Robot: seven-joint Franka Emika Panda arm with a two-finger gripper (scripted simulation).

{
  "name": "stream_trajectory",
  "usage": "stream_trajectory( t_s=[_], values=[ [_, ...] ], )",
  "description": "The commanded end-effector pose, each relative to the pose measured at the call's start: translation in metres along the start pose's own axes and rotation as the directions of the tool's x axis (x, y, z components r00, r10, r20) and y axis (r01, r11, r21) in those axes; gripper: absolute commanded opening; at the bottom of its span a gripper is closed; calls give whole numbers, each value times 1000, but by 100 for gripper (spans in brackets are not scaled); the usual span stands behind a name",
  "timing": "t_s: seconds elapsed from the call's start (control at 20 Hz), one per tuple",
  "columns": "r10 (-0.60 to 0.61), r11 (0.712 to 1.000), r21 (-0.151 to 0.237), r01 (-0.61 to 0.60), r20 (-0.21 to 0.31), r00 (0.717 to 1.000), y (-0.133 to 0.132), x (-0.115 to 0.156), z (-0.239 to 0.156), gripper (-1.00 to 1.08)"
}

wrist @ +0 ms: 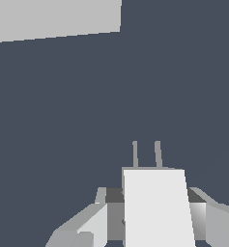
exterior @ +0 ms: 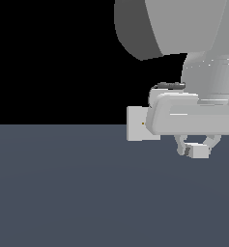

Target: Plug the charger into the wall socket.

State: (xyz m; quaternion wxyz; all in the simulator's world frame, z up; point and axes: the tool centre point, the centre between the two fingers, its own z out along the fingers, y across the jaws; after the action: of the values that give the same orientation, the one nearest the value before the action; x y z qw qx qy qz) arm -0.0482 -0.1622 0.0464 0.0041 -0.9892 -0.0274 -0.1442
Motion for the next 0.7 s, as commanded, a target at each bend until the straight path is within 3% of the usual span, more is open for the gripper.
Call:
stream_trajectory(
  t_s=[0.0,0.35,0.65],
  values=[
    [-31,999,8,31,-1,1000,-15,17,-10,-100],
    [-98,995,28,98,-2,995,-48,54,-33,-100],
    [-119,992,34,119,-3,993,-59,65,-39,-100]
  ],
)
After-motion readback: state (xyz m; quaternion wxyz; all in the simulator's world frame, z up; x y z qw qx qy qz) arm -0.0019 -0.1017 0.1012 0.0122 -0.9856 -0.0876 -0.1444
